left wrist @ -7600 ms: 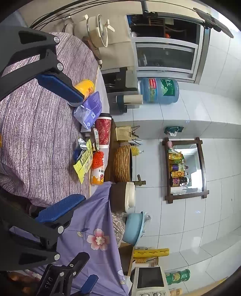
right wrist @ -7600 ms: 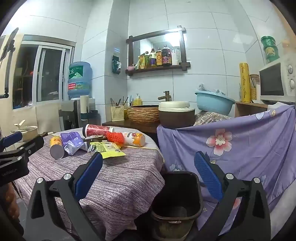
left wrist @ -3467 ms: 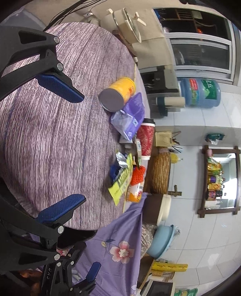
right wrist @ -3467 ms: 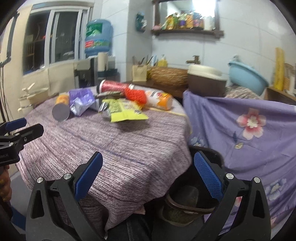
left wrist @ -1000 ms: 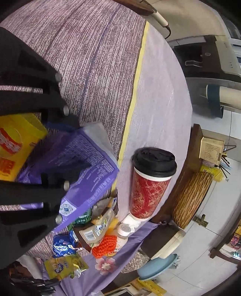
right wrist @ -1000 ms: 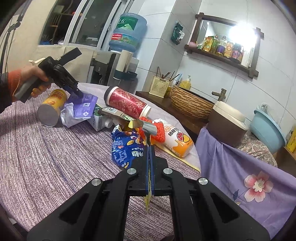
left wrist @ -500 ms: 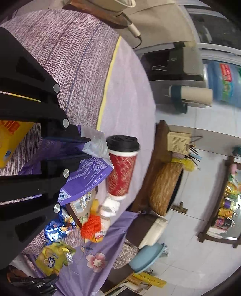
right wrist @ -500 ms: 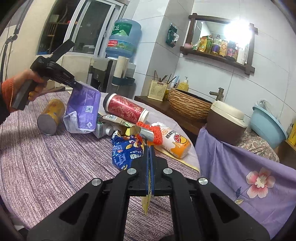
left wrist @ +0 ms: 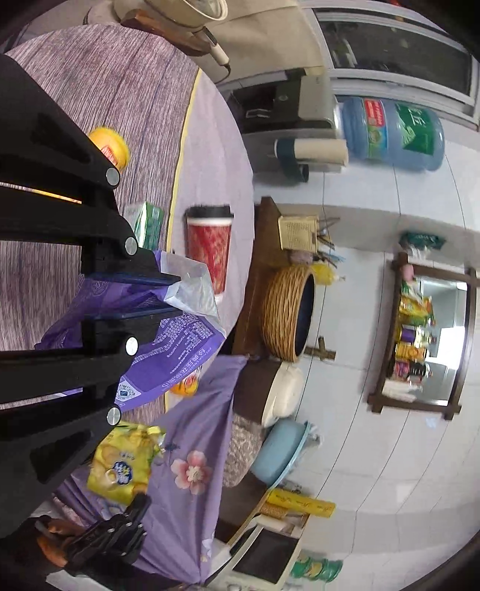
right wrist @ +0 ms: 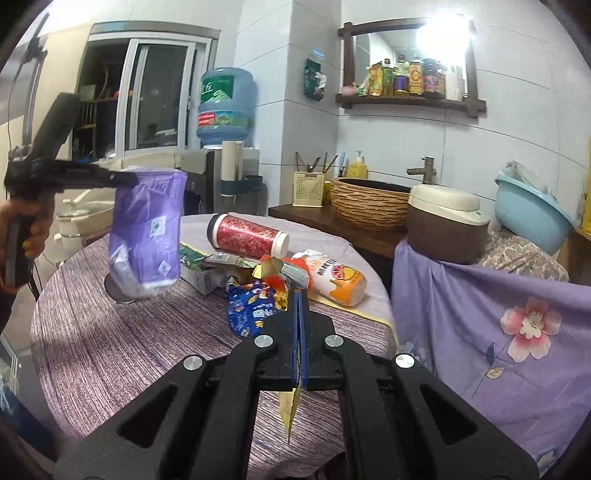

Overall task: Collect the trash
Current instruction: 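Drop the wrapper into the black bin with the right tool while the left lifts the purple bag, then lower the purple bag into the black bin and open the left tool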

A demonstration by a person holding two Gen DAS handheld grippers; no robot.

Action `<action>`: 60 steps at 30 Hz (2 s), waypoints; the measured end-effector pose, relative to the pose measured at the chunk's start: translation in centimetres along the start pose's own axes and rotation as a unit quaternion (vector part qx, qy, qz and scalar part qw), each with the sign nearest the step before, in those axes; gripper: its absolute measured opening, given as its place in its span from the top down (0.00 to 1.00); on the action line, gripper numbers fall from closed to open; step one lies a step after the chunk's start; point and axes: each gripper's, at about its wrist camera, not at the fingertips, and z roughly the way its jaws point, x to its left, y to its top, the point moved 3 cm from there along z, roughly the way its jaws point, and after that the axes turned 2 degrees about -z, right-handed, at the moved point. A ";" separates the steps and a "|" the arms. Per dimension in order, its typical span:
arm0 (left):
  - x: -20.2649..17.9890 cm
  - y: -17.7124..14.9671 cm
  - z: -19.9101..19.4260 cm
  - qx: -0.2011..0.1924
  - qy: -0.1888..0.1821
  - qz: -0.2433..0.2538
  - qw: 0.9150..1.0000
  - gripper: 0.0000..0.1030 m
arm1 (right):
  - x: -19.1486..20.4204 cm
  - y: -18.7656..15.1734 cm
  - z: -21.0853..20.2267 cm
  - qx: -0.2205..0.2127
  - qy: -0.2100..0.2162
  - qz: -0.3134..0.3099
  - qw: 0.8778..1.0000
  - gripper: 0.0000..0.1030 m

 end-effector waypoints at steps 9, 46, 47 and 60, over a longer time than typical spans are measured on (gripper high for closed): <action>-9.7 -2.8 1.8 0.009 -0.087 0.021 0.996 0.88 | -7.7 -2.0 -4.0 0.004 -0.094 0.048 0.994 0.99; -26.5 -12.3 13.3 0.103 -0.107 0.117 0.982 0.88 | -19.3 -19.8 1.7 0.162 -0.234 0.175 0.943 0.34; -26.9 -12.5 13.5 0.104 -0.110 0.121 0.981 0.88 | -19.9 -19.8 0.9 0.157 -0.245 0.174 0.941 0.34; -32.4 -16.2 19.1 0.140 -0.101 0.181 0.968 0.89 | -23.6 -22.7 -4.5 0.175 -0.310 0.207 0.911 0.34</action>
